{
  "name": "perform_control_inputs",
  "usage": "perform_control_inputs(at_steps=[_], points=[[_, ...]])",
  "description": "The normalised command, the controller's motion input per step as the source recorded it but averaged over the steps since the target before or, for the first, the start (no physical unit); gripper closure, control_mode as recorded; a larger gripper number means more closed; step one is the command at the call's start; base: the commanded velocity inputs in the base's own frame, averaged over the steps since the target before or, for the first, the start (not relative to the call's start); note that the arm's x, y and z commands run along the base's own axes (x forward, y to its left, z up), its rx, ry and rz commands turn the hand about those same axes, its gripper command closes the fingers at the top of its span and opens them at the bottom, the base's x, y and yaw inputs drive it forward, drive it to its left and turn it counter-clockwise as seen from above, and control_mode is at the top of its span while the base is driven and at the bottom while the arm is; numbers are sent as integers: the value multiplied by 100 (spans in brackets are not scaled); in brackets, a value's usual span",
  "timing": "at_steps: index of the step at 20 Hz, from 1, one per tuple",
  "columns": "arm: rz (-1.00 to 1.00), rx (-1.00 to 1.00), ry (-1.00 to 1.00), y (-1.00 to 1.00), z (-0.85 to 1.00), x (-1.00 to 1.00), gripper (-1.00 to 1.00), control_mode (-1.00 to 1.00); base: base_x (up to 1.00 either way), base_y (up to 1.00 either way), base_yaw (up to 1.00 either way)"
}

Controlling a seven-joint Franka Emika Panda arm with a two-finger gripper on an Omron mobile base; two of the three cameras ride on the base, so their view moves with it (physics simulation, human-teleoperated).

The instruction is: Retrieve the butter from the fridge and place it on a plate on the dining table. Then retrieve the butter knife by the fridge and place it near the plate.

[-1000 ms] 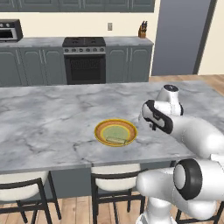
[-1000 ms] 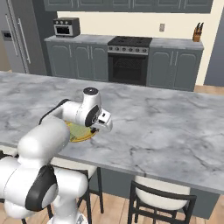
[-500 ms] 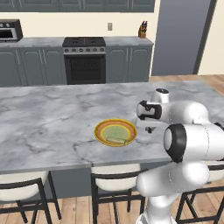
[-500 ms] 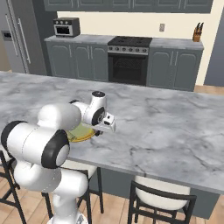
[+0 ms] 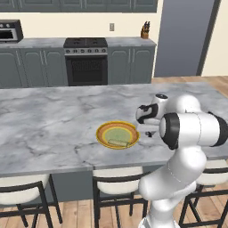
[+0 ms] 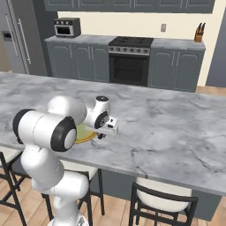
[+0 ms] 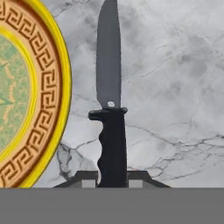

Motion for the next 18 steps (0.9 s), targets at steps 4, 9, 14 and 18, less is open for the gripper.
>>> perform_control_inputs(at_steps=[4,9,14,18], points=[[0,0,0,0,-18,31,100,-100,0,0,0],[1,0,0,0,-15,10,-100,-100,0,0,0],[1,0,0,-1,-3,0,-100,-100,0,0,0],[0,0,0,-1,44,-15,-100,-100,0,0,0]])
